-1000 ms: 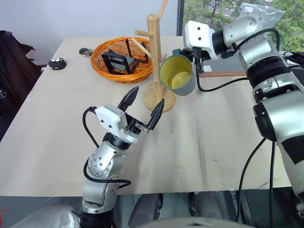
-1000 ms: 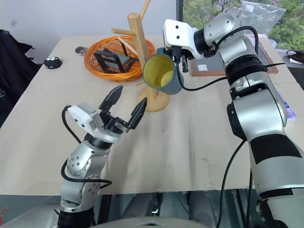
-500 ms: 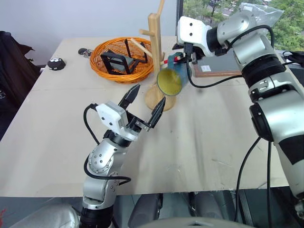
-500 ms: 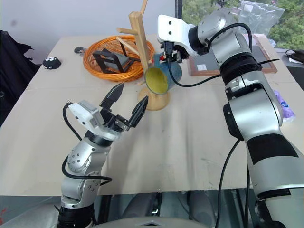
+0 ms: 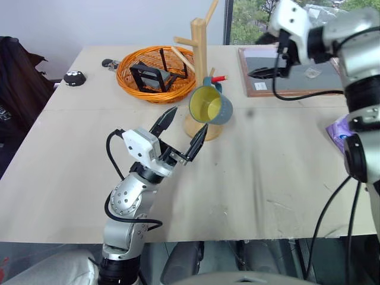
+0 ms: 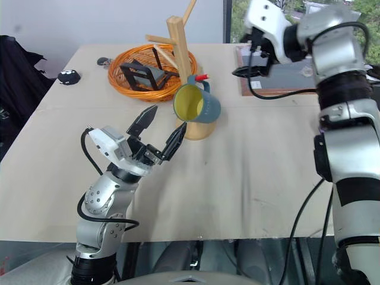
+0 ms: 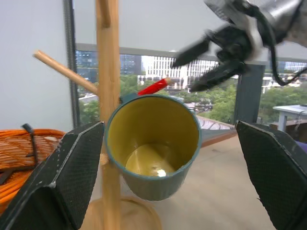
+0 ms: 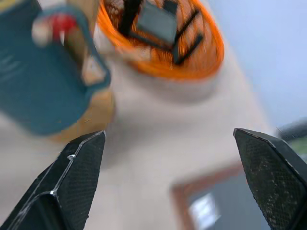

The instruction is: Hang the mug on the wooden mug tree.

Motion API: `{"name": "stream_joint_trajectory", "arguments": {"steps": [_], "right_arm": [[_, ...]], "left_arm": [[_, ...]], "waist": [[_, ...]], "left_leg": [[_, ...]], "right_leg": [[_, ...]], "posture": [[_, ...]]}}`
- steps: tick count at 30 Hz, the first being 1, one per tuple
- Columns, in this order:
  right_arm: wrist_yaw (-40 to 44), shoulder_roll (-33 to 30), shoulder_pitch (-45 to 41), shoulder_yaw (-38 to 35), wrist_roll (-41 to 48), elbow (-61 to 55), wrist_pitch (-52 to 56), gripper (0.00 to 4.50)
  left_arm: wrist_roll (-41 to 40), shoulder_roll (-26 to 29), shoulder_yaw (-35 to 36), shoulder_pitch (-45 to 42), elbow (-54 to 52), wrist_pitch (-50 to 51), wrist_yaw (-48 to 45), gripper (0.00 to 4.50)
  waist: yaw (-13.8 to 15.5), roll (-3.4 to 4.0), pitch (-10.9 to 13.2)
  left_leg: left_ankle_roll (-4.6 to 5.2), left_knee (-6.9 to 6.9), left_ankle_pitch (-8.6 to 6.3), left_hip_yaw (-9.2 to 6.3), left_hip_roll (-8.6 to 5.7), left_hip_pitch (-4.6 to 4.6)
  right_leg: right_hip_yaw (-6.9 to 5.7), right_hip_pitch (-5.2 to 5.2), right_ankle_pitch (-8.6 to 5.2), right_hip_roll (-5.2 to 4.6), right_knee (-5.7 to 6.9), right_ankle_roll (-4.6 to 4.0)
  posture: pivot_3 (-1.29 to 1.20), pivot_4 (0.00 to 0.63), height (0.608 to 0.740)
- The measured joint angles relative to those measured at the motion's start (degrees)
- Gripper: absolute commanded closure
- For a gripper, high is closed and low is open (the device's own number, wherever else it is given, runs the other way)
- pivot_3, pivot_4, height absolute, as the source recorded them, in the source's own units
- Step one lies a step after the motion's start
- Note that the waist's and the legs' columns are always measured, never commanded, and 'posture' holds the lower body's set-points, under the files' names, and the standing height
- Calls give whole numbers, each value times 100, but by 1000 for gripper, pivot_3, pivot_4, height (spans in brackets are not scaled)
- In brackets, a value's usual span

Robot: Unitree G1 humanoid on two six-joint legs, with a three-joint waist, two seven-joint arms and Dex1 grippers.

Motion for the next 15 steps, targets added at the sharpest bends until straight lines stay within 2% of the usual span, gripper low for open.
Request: {"name": "stream_joint_trajectory", "arguments": {"steps": [3, 6, 7, 9, 10, 12, 14, 15], "right_arm": [[167, -458, 786, -365, 503, -1028, 1181, 169], [117, -747, 2160, -1006, 1150, -2413, 2097, 169], [-115, -641, 3115, -1463, 1470, -3198, 2222, 169], [-361, -399, 3950, -1772, 1727, -3770, 2271, 169], [-649, -61, 4961, -2220, 2044, -4552, 2291, 169], [-1055, 635, 6374, -2732, 2404, -5529, 2275, 169], [-1580, 1307, 7699, -2902, 2539, -6162, 2147, 169], [-1790, 1444, 8119, -2920, 2510, -6328, 1966, 169]], "left_arm": [[-76, 55, 20, 12, 1, 31, -60, 0], [-131, 154, 32, 38, 18, 170, -84, 0], [-170, 219, 20, 64, 21, 287, -99, 0], [-179, 315, 20, 139, 33, 435, -104, 0], [-194, 509, -3, 326, 30, 668, -155, 0], [-146, 933, -9, 681, 38, 1003, -258, 0], [-82, 1331, 13, 1065, 132, 1327, -399, 0], [-88, 1421, 13, 1127, 163, 1450, -447, 0]], "waist": [[6, 1, -1], [24, -1, -4], [34, -8, -11], [13, -4, -10], [34, -5, -13], [61, -1, -17], [91, 27, -8], [92, 42, -9]], "left_leg": [[0, 0, 0, -3, 3, 0], [2, 0, -1, -2, 1, 2], [3, 2, -1, -6, 2, 4], [4, 2, -1, 0, -1, 7], [4, -1, -1, -4, 3, 13], [18, -7, -10, -17, 8, 15], [16, -6, -9, -12, 5, 15], [20, 0, -11, 0, -2, 18]], "right_leg": [[-4, 2, -1, 0, 0, -1], [-5, 10, 0, -3, -7, 0], [-8, 15, 0, -3, -6, 1], [-1, 15, 1, -4, 0, 2], [-4, 20, 0, 2, 1, 1], [-12, 24, -2, 12, 0, 0], [-4, 19, -2, 12, 2, 0], [4, 19, 0, 3, 6, 3]], "posture": [[0, 150, 740], [0, 150, 740], [0, 150, 740], [0, 150, 740], [0, 150, 740], [0, 150, 740], [0, 150, 740], [0, 150, 740]]}}
